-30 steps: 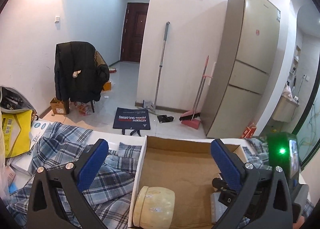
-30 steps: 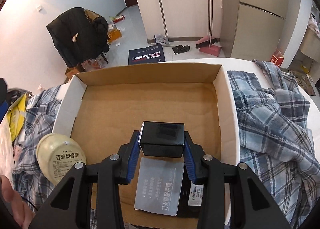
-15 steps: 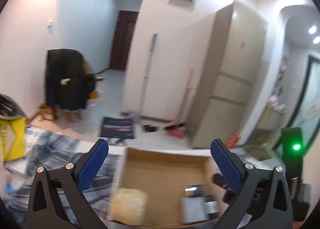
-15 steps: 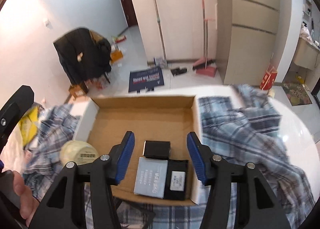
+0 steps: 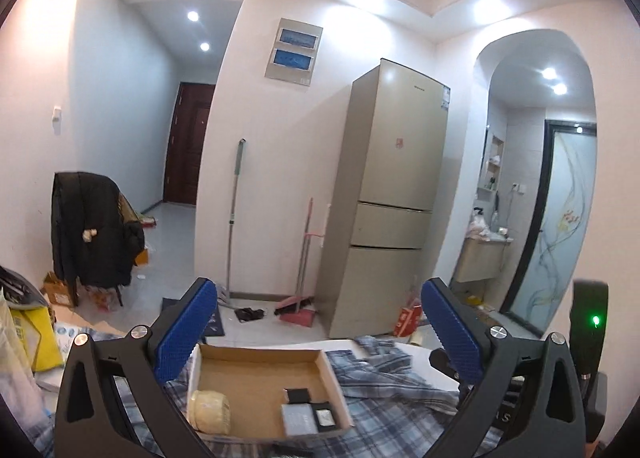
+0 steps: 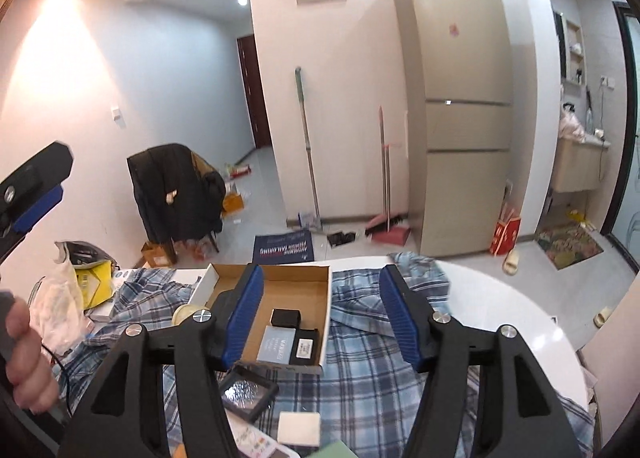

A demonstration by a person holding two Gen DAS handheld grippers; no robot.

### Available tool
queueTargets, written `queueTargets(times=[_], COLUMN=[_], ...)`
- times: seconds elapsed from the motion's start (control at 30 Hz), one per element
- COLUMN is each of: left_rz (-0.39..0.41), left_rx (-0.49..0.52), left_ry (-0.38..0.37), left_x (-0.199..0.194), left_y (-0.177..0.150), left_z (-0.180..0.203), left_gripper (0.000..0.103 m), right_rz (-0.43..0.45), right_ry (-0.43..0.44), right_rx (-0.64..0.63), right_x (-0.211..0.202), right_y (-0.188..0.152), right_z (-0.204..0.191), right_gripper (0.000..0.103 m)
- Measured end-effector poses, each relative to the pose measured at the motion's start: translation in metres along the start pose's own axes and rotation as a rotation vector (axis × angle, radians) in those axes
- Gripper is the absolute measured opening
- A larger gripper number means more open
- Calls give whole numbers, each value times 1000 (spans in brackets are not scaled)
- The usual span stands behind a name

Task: Organize rigid objects
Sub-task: 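Withdraw both grippers up and away from the cardboard box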

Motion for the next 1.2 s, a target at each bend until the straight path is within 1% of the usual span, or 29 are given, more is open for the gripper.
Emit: queueTargets(times=[0.07,0.1,0.2,0.27,0.37,0.4,0.5,0.57,0.63,0.73,0.77,0.8,0.87,0.9,0.97,1.03,1.07,1.13,1.2], left_rz=[-9,-5,14,19,4,-5,-39,-55,-84,-114,-115,-98,-67,-66,-73,-89,-106,-161,-200], left_rx=[6,28,67,77,69,64,41,57,75,81,79,73,42,20,-14,-42,-46,-35,-22], left_ry=[-2,11,87,111,115,118,121,121,168,197,202,207,214,220,233,236,233,199,200], left_x=[-9,-16,-38,-51,-66,-70,-78,-81,-80,-91,-95,-104,-119,-122,-120,-110,-106,-94,-88], left_y=[3,4,3,-1,-10,-14,-30,-39,-48,-62,-65,-69,-79,-87,-98,-112,-117,-130,-138], left_z=[3,4,5,4,-2,-3,-7,-8,-11,-10,-8,-5,-2,-2,-4,-3,-3,1,2], left_gripper=[103,103,103,103,103,103,103,103,103,103,103,103,103,103,103,103,103,103,103], right_rz=[33,49,73,75,78,81,113,127,116,91,83,77,71,73,88,97,91,50,33], right_ry=[7,13,30,53,86,94,78,59,41,40,43,45,51,55,51,50,59,75,54], right_rx=[0,0,5,5,7,1,-14,-18,-29,-20,-13,-4,13,17,17,17,23,32,40], right_x=[-17,-25,-39,-47,-60,-65,-78,-84,-84,-82,-81,-80,-80,-80,-78,-74,-71,-63,-59], right_y=[-2,-4,-10,-15,-23,-26,-35,-42,-49,-63,-67,-70,-77,-80,-87,-96,-99,-106,-109], right_z=[1,1,-1,-6,-10,-12,-14,-12,-11,-6,-3,-1,5,6,7,5,6,8,13], right_gripper=[59,59,59,59,60,61,63,63,63,63,63,63,63,63,63,64,64,65,65])
Point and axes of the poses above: each gripper's, at about its wrist camera, not at the fingertips, and x roughly the way its jaws point, z to its right, y to its top, the point moved 4 cm from there along x, roughly the way its jaws point, and after that the axes turned 9 degrees about x, right-handed, at the moved point
